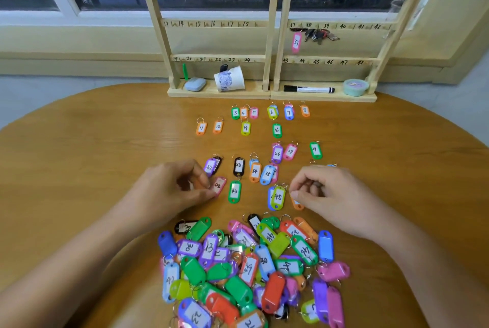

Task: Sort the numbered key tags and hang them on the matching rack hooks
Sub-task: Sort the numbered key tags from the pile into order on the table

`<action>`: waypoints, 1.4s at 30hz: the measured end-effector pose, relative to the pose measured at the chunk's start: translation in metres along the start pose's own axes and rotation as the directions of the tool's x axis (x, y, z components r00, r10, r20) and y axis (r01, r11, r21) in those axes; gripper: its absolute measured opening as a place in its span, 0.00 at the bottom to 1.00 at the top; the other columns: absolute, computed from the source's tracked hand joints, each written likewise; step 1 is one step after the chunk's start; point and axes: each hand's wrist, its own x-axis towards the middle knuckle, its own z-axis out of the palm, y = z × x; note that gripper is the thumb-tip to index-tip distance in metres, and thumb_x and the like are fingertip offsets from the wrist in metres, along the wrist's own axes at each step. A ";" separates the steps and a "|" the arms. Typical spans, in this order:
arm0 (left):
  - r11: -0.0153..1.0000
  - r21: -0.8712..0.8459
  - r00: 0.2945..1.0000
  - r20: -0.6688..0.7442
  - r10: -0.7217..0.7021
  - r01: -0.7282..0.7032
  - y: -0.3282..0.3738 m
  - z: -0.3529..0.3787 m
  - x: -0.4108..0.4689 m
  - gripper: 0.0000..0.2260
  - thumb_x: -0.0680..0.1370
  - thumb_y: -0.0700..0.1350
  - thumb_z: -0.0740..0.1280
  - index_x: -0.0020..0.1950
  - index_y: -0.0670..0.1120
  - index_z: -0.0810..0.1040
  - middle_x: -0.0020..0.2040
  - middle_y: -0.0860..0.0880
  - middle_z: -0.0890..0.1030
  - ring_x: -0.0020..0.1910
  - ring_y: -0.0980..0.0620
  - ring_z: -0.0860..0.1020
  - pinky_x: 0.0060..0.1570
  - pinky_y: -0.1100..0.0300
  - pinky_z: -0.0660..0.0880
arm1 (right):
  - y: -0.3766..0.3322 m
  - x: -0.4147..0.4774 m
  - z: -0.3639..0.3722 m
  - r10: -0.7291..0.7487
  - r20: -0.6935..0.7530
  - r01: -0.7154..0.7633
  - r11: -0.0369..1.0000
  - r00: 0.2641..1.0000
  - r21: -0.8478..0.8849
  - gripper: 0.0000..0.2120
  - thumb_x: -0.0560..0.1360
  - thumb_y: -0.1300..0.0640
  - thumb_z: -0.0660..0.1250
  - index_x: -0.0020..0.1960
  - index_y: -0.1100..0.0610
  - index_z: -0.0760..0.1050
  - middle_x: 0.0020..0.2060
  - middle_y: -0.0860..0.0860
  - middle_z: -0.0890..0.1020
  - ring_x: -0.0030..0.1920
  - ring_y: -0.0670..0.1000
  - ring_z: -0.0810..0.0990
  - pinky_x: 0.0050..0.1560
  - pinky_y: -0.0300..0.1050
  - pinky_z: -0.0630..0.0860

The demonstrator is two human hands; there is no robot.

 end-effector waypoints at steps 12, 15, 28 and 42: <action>0.996 -0.084 0.991 0.136 0.019 -0.007 -0.045 -0.018 -0.050 0.11 0.71 0.56 0.81 0.53 0.64 0.87 0.53 0.60 0.84 0.48 0.55 0.82 0.50 0.60 0.76 | 0.008 -0.069 -0.016 0.045 0.052 -0.037 0.988 0.998 -0.150 0.09 0.78 0.57 0.77 0.50 0.42 0.84 0.49 0.39 0.79 0.48 0.44 0.79 0.44 0.31 0.70; 0.997 -0.074 0.988 0.152 0.029 -0.018 -0.044 -0.017 -0.048 0.13 0.70 0.59 0.80 0.53 0.64 0.86 0.53 0.59 0.83 0.47 0.54 0.81 0.49 0.59 0.77 | 0.009 -0.076 -0.022 0.063 0.115 -0.043 0.985 0.991 -0.170 0.12 0.75 0.53 0.79 0.53 0.39 0.83 0.53 0.40 0.79 0.54 0.47 0.78 0.47 0.36 0.71; 0.999 0.043 0.987 0.162 0.022 -0.029 -0.042 -0.008 -0.031 0.11 0.75 0.50 0.81 0.50 0.65 0.84 0.52 0.63 0.81 0.50 0.59 0.80 0.49 0.58 0.77 | 0.014 -0.065 -0.025 0.134 0.128 -0.096 0.959 0.983 -0.266 0.11 0.73 0.46 0.81 0.49 0.42 0.79 0.52 0.36 0.74 0.53 0.44 0.76 0.46 0.36 0.68; 0.999 0.028 0.991 0.134 0.023 -0.027 -0.041 -0.011 -0.034 0.13 0.72 0.52 0.82 0.52 0.65 0.84 0.51 0.62 0.83 0.47 0.58 0.80 0.43 0.66 0.74 | 0.016 -0.080 -0.026 0.048 0.028 -0.042 0.981 0.998 -0.191 0.13 0.71 0.49 0.83 0.45 0.46 0.78 0.50 0.43 0.79 0.52 0.46 0.78 0.47 0.35 0.70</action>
